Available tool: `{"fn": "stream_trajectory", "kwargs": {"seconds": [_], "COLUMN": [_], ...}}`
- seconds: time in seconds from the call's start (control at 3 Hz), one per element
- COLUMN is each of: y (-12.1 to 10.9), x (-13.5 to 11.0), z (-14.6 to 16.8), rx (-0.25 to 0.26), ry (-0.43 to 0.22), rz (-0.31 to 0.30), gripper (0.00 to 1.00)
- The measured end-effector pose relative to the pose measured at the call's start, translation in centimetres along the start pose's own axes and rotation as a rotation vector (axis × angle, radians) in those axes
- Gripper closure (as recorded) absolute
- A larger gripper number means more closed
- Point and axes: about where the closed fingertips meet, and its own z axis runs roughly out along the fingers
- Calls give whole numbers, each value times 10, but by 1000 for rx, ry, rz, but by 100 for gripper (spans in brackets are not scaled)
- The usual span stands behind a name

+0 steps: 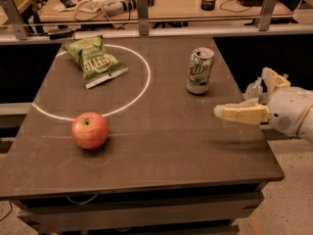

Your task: Move 7up can near apple

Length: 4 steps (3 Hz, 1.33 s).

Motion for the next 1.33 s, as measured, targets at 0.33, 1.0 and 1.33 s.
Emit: {"fn": "stream_trajectory", "kwargs": {"seconds": [0.33,1.0,1.33], "y": [-6,-24,-23], "x": [9,15,11], "z": [27,84,111], "rx": [-33,-107,-158], "ry": [8,3,-16], "rz": [10,37,31], "gripper": [0,0,0]}}
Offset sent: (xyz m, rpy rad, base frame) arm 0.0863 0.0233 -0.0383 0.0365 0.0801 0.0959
